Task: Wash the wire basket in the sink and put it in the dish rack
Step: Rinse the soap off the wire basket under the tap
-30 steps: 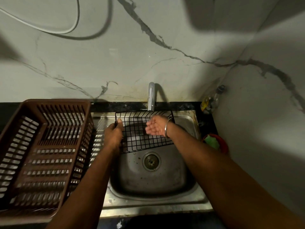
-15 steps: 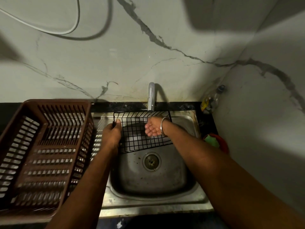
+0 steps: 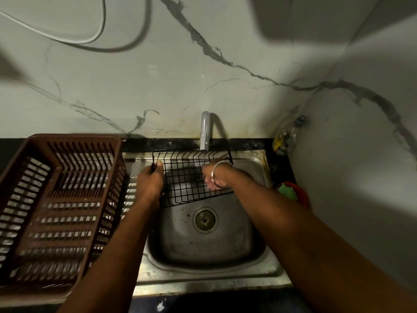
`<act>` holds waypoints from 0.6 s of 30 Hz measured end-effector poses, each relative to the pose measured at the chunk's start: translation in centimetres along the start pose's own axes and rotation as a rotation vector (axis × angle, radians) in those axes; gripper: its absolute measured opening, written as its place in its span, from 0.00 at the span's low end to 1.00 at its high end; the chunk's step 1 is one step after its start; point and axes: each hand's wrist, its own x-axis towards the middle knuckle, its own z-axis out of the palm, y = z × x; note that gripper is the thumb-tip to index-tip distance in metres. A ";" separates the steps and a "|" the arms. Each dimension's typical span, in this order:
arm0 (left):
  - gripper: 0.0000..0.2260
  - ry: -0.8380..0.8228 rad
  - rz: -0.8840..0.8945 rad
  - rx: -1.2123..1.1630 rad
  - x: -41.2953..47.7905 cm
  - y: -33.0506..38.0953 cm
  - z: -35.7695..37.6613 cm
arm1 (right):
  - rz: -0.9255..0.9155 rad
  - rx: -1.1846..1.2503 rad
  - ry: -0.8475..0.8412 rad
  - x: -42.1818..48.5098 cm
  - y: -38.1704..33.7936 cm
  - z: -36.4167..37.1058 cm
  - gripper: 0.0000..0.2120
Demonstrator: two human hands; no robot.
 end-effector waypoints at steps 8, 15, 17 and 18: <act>0.16 0.004 0.052 -0.021 0.0 0.2 0.7 | -0.144 -0.280 0.167 0.1 -0.6 -0.3 0.14; 0.13 -0.016 0.023 -0.049 0.6 0.6 0.4 | -0.212 0.290 0.267 0.4 -0.8 0.8 0.06; 0.14 -0.025 0.014 -0.058 0.2 0.3 0.6 | -0.130 0.580 0.068 -0.1 -0.4 1.1 0.11; 0.14 -0.027 0.007 -0.056 0.0 0.1 0.7 | -0.107 0.639 -0.042 -0.2 -0.1 1.1 0.12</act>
